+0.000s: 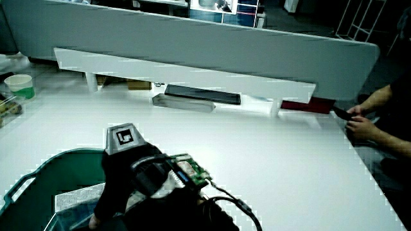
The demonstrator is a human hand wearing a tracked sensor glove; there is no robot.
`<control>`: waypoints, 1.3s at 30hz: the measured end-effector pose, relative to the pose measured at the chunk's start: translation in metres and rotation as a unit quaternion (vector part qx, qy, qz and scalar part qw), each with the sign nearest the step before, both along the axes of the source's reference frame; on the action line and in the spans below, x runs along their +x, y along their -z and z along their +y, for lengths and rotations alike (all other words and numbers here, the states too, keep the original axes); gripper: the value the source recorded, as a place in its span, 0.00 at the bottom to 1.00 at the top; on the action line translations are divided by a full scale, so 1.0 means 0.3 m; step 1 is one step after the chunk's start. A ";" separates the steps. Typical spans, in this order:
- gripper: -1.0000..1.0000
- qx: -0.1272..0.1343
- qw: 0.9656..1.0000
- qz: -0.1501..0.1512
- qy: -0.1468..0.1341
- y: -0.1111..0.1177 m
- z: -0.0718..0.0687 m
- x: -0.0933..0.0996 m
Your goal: Pick milk from plate
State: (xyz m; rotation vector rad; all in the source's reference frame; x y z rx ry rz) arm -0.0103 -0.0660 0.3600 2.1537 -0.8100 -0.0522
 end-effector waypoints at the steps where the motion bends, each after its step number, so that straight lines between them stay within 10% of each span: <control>1: 0.50 -0.007 1.000 0.004 -0.003 -0.012 -0.005 -0.001; 13: 0.50 0.012 1.000 0.001 0.018 -0.054 -0.001 -0.049; 39: 0.82 0.039 0.999 -0.032 0.016 -0.067 -0.010 -0.057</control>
